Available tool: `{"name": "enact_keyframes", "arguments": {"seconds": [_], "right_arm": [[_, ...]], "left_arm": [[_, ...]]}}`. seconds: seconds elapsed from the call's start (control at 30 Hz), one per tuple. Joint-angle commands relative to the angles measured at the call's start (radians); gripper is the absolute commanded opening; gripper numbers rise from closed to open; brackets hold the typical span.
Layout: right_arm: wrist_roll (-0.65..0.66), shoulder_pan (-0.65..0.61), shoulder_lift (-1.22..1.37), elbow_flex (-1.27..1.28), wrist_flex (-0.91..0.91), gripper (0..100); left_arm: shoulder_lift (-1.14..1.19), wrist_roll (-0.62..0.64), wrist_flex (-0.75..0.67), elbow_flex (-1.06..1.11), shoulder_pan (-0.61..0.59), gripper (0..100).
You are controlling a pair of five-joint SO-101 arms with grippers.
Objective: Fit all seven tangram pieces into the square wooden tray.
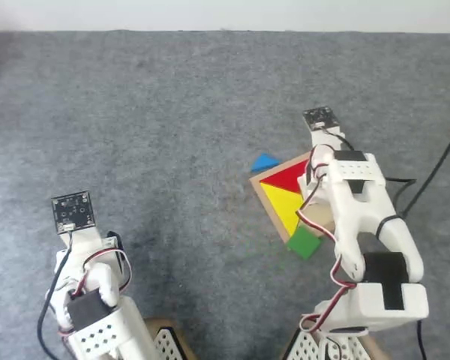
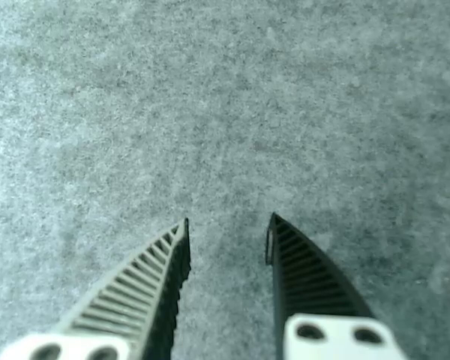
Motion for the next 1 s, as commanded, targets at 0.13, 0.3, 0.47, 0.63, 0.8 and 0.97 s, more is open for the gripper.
{"name": "enact_keyframes", "arguments": {"seconds": [0.13,0.3,0.47,0.63,0.8,0.97], "right_arm": [[0.009,0.025,-0.013,-0.060,0.088,27.4],[0.005,0.025,-0.030,-0.066,0.116,27.4],[0.006,0.028,-0.186,-0.034,0.166,27.4],[0.083,0.005,-0.435,0.083,0.285,27.4],[0.184,-0.079,-0.605,0.247,0.346,27.4],[0.882,-0.128,-0.613,0.287,0.437,27.4]], "left_arm": [[-0.018,0.008,0.005,-0.004,-0.006,17],[-0.018,0.008,0.005,-0.004,-0.006,17],[-0.018,0.008,0.005,-0.004,-0.006,17],[-0.018,0.008,0.005,-0.004,-0.006,17],[-0.018,0.008,0.005,-0.004,-0.006,17],[-0.018,0.008,0.005,-0.004,-0.006,17]]}}
